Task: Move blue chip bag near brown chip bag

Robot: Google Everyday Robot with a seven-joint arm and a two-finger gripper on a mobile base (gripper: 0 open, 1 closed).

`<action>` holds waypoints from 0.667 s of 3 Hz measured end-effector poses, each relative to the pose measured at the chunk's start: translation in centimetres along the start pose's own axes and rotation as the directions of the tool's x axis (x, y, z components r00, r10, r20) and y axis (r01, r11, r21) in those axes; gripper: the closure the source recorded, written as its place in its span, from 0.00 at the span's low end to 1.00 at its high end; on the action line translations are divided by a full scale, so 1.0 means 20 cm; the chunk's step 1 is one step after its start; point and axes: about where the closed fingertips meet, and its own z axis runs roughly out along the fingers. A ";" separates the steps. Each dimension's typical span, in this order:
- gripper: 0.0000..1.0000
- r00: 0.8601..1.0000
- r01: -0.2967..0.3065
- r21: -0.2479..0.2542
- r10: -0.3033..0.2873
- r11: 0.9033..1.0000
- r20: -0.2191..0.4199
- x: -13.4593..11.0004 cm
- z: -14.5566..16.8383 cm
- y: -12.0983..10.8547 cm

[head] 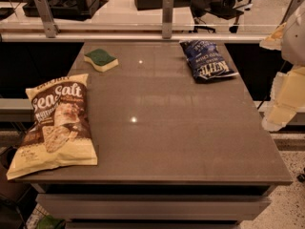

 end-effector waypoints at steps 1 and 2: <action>0.00 1.000 0.000 0.000 0.000 1.000 0.000 0.00 0.00 0.00; 0.00 1.000 -0.018 0.015 0.018 1.000 -0.001 -0.01 0.00 -0.03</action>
Offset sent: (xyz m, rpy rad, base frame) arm 0.0155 -0.0014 -0.0015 0.0026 -0.0057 -0.0449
